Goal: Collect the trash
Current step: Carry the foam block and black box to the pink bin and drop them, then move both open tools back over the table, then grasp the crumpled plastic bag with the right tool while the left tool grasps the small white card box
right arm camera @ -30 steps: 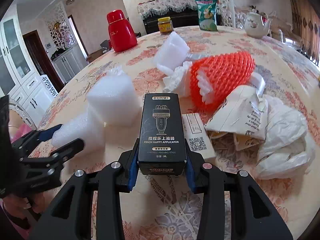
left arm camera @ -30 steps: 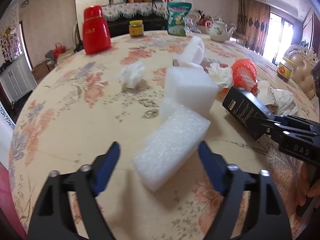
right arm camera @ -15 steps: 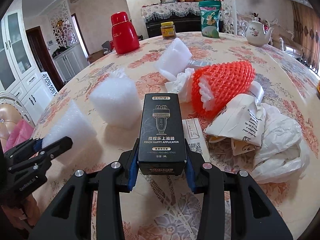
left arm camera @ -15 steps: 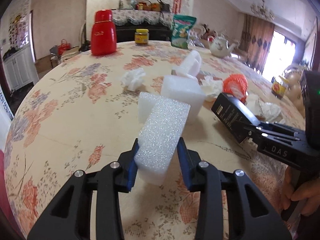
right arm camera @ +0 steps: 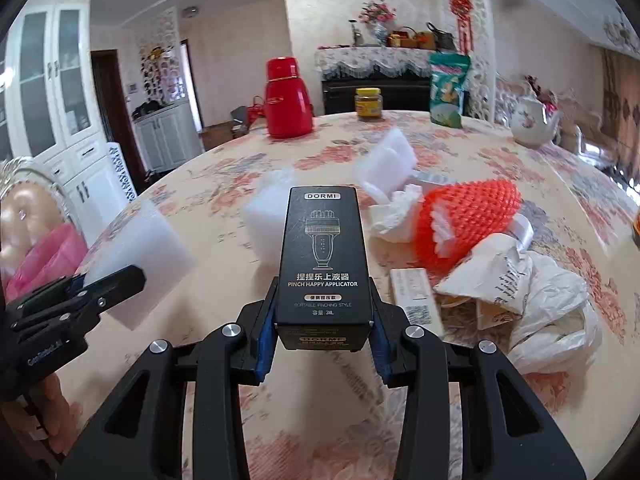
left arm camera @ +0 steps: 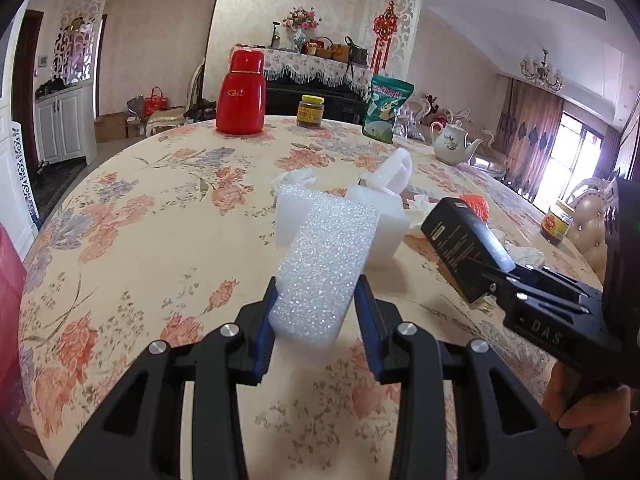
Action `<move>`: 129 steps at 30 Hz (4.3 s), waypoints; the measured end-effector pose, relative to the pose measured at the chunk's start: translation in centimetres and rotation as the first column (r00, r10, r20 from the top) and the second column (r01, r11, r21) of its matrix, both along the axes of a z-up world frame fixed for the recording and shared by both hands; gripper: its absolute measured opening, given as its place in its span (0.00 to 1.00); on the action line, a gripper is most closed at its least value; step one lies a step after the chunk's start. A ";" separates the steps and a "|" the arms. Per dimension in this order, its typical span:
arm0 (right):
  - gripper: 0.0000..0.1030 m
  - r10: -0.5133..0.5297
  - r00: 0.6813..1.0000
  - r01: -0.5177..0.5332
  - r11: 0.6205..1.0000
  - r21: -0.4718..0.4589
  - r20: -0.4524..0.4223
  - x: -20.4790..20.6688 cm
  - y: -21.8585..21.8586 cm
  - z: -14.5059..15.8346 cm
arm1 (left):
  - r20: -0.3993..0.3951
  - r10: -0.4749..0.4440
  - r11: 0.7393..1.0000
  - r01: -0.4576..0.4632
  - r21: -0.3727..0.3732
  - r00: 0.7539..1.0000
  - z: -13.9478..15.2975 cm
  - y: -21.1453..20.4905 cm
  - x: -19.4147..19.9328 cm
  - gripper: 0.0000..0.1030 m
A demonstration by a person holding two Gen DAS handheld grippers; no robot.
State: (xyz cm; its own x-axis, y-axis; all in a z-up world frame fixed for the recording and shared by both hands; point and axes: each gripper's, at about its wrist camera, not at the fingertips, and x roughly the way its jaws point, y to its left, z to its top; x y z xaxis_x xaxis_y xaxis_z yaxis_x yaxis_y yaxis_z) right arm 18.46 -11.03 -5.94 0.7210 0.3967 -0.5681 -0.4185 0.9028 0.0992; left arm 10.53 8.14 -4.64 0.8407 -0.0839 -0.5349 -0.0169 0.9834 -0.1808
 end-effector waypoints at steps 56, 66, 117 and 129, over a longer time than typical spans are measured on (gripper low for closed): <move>0.38 0.730 0.684 -0.729 0.683 0.045 0.014 -8.6 39.9 3.6 | 0.070 0.621 0.774 -0.625 0.106 0.781 2.1 33.2 -17.7 0.36; 0.61 0.715 0.699 -0.715 0.699 0.032 0.003 -8.0 40.6 2.5 | 0.061 0.682 0.720 -0.683 0.122 0.729 0.7 34.9 -18.2 0.66; 0.81 -0.207 0.955 0.204 0.978 -0.038 -0.212 5.4 -16.1 -2.9 | -0.121 -0.164 0.984 0.171 0.047 0.979 -1.2 -11.9 7.7 0.95; 0.37 -0.222 0.954 0.245 0.965 0.095 -0.199 4.4 -18.5 -1.9 | -0.216 -0.167 0.983 0.178 0.036 0.962 -2.7 -15.7 12.0 0.95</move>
